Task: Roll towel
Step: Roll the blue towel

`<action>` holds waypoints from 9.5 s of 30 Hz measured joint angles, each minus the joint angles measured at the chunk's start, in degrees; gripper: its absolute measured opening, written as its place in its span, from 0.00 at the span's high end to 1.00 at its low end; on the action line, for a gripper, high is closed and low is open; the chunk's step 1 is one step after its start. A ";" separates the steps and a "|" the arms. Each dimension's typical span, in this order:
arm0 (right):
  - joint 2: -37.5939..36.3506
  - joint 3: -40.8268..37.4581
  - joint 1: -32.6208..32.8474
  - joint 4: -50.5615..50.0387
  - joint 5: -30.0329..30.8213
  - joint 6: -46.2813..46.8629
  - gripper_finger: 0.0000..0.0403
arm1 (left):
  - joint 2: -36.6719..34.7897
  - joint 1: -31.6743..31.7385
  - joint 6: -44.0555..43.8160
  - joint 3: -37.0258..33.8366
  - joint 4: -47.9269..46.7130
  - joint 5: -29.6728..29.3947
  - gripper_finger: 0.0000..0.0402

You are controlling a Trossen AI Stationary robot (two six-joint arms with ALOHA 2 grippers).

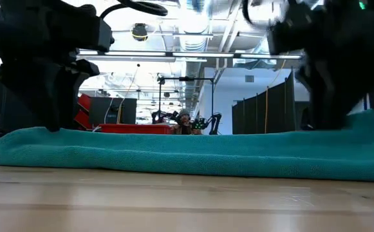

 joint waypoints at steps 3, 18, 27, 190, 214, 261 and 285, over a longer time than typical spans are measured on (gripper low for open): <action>0.07 -3.63 1.47 8.66 -5.17 2.56 0.57 | 0.00 0.10 0.01 0.00 -0.01 -0.02 0.68; -11.11 -2.27 0.77 -0.88 4.09 5.04 0.57 | 0.00 0.21 2.30 -0.02 -1.22 0.02 0.68; -14.91 -2.27 3.25 4.50 7.52 5.16 0.57 | 0.00 0.38 1.85 0.98 -2.71 0.04 0.68; -1.36 7.59 5.72 12.29 6.80 3.84 1.00 | 4.54 10.08 21.21 15.20 -9.71 5.78 0.73; 8.90 4.68 12.63 5.51 4.65 10.00 1.00 | 5.70 7.28 -4.12 -0.52 8.17 7.02 0.73; -0.05 8.69 20.51 -1.47 5.24 22.64 0.47 | 22.62 -8.75 1.35 28.49 -7.27 -0.97 0.65; 11.87 8.63 22.21 -1.22 1.56 23.99 0.46 | 26.23 -7.33 3.13 29.33 -6.31 -5.13 0.65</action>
